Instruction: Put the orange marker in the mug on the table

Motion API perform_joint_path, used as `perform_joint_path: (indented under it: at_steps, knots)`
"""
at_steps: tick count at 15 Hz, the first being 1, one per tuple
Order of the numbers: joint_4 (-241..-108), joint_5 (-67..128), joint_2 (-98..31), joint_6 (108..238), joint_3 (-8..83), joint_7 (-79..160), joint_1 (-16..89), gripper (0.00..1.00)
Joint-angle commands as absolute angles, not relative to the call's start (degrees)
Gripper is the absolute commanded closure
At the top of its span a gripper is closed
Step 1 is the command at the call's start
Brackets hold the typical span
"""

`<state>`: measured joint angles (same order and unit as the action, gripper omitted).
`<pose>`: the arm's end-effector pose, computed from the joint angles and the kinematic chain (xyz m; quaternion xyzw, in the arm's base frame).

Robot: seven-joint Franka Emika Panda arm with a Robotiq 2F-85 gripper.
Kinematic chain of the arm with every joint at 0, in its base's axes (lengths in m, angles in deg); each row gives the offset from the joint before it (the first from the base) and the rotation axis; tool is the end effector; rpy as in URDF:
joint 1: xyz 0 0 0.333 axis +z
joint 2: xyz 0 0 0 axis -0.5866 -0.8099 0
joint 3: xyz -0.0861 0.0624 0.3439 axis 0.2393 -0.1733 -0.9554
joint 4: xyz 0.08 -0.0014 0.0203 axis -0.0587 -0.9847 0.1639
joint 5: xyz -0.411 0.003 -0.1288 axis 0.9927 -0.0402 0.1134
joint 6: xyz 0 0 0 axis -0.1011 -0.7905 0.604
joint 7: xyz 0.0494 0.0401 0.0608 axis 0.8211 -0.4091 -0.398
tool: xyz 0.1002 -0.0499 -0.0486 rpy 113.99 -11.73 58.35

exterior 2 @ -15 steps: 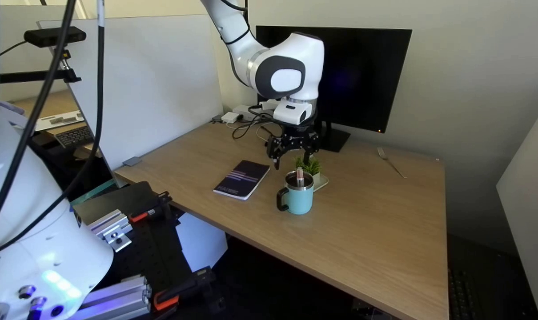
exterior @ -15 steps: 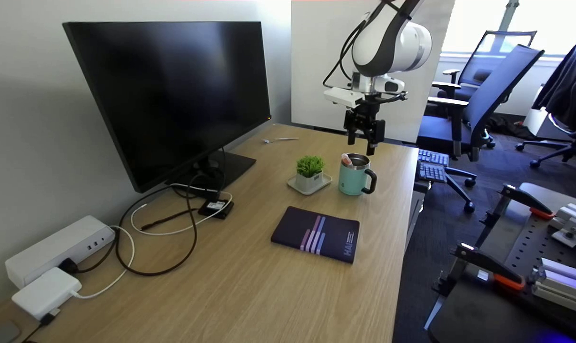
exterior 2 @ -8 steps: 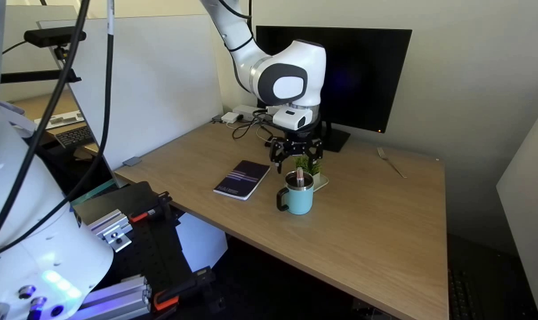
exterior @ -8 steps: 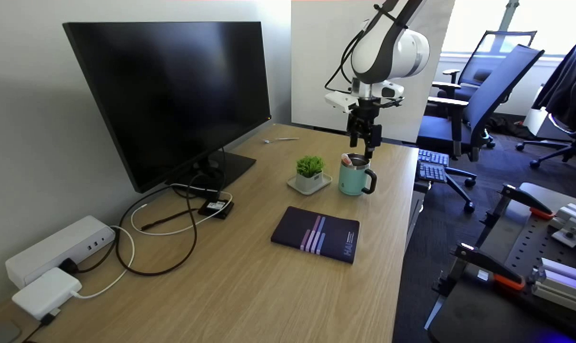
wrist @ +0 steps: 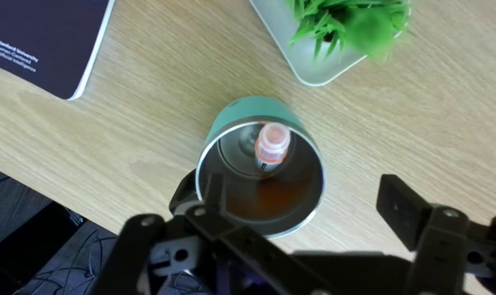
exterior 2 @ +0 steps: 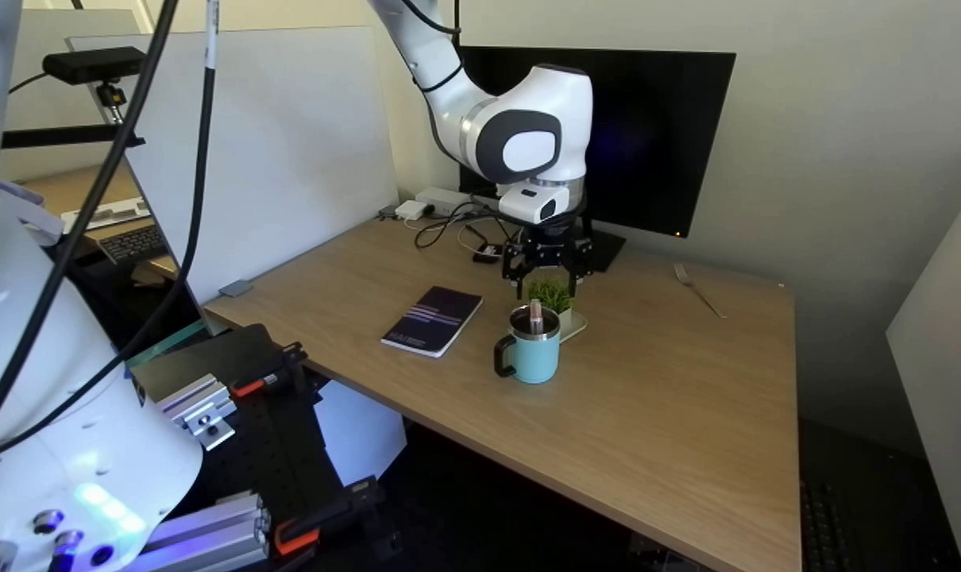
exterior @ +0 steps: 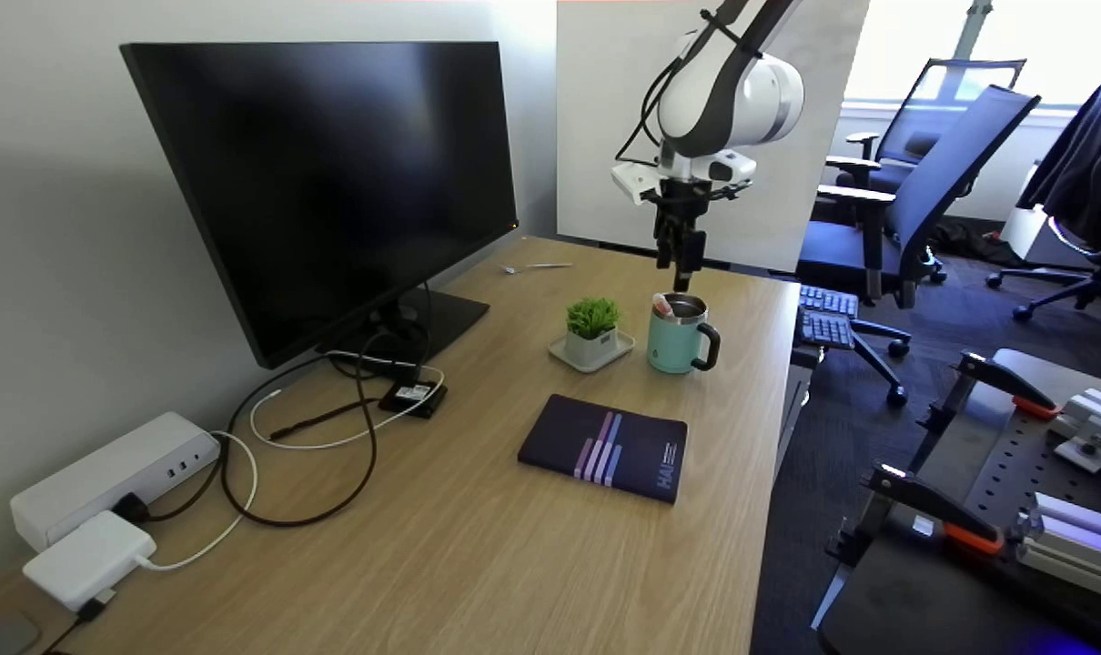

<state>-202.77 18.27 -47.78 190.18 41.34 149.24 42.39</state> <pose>0.6205 -0.0170 0.1524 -0.4863 0.8737 -0.0011 0.0134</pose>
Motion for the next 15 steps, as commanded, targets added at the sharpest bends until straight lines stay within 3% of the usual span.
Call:
perform_joint_path:
  at_steps: [1, 5, 9, 11, 15]
  knots:
    - [-200.69, 19.54, -48.41, 189.86, 42.31, 152.56, 44.13, 0.35]
    - [-200.23, 19.80, -48.30, 189.18, 42.20, 154.61, 44.80, 0.42]
    - [-200.08, 19.29, -48.81, 187.53, 41.79, 155.31, 44.22, 0.25]
    - [-199.99, 19.04, -49.29, 186.21, 41.63, 155.52, 43.87, 0.32]
    - [-199.78, 18.95, -50.57, 185.36, 41.77, 156.10, 43.63, 0.36]
